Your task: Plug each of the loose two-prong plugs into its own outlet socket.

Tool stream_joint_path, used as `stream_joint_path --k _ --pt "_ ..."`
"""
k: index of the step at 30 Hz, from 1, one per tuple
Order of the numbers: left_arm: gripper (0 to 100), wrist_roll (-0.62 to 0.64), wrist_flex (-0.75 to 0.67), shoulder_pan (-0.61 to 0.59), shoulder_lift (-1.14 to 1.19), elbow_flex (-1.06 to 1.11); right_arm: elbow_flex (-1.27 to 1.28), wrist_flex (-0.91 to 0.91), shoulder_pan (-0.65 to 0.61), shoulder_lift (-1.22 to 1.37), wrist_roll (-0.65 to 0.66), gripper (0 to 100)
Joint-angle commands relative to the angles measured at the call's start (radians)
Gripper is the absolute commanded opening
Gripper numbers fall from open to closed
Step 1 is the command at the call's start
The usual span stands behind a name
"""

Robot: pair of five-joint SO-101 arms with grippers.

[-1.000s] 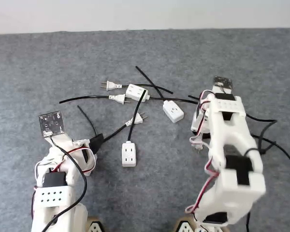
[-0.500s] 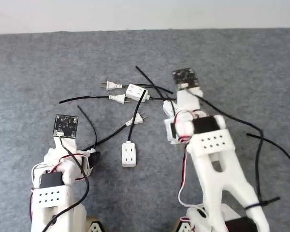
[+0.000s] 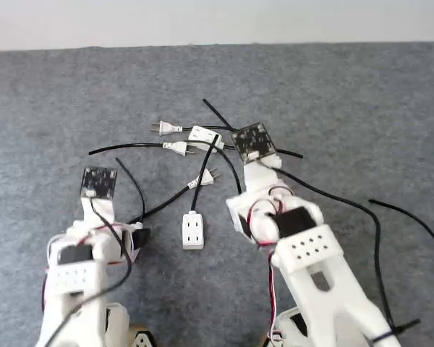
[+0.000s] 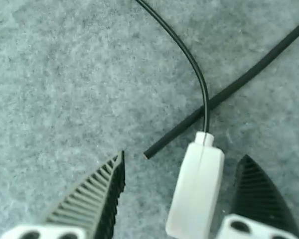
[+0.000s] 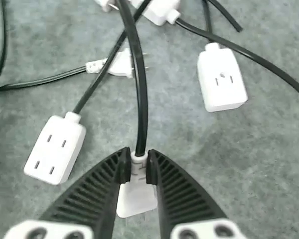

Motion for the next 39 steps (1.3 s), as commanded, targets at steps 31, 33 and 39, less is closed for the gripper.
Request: stream_joint_path --k 31,33,39 --pt "33 -0.546 0.215 0.370 0.526 -0.377 0.304 -0.203 -0.214 -0.386 0.014 0.8" --pt "33 -0.546 0.221 0.374 0.525 -0.377 0.296 -0.231 -0.214 -0.341 0.009 0.8" --pt "33 -0.548 0.236 0.408 0.523 -0.377 0.244 -0.240 -0.214 -0.226 0.006 0.8"
